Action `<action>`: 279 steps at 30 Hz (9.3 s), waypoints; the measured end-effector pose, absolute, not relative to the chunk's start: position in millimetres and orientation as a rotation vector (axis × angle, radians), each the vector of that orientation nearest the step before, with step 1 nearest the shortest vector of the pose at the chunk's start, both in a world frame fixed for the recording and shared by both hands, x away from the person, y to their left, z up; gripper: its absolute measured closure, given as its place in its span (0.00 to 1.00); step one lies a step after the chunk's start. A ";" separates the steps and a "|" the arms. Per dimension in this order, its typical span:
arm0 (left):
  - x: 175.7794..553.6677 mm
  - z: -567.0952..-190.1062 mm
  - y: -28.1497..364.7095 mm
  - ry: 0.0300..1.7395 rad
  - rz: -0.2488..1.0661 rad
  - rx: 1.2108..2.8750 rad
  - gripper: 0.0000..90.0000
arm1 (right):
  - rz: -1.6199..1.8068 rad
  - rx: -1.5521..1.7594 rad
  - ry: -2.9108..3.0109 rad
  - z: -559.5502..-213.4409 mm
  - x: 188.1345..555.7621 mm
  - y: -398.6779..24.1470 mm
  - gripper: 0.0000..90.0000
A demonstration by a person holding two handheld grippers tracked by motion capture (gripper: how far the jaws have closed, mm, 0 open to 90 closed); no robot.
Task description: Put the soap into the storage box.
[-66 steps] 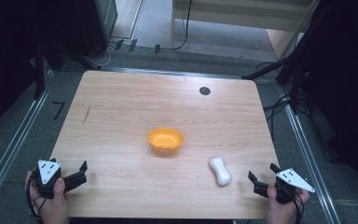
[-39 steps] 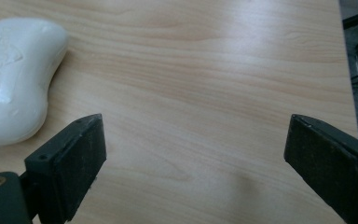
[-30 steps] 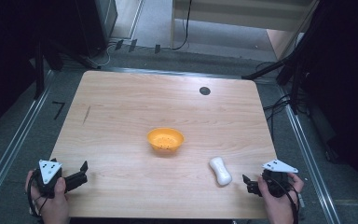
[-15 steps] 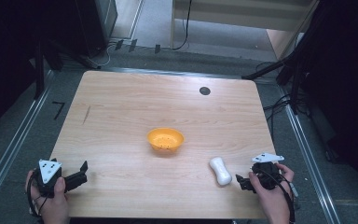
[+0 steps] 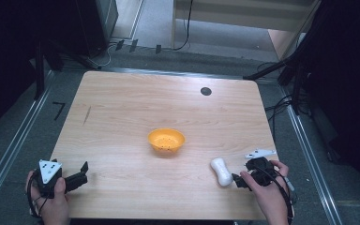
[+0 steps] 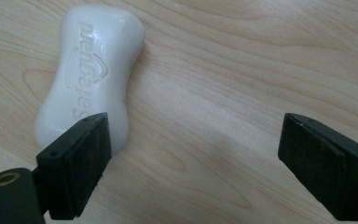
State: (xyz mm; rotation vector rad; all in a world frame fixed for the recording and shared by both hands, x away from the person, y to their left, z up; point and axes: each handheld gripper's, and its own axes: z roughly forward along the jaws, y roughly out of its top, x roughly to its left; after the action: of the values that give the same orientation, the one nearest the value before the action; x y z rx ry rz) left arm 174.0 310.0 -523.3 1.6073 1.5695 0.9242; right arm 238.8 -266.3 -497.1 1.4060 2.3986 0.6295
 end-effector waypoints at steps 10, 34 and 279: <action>174.5 -523.6 309.6 1.570 0.921 1.607 0.00 | 0.663 1.422 2.387 -490.7 243.4 -258.6 0.17; 175.6 -523.4 311.5 1.582 0.899 1.607 0.00 | 0.673 1.420 2.447 -488.5 248.6 -221.2 0.23; 178.3 -523.7 313.2 1.598 0.863 1.613 0.00 | 0.786 0.374 2.799 -447.8 352.3 -113.6 0.43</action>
State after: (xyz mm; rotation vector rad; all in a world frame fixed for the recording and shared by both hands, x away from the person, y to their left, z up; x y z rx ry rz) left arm 178.3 313.2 -523.7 1.6127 1.5985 0.8626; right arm 352.3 -113.6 -447.8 0.3738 2.7991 0.7857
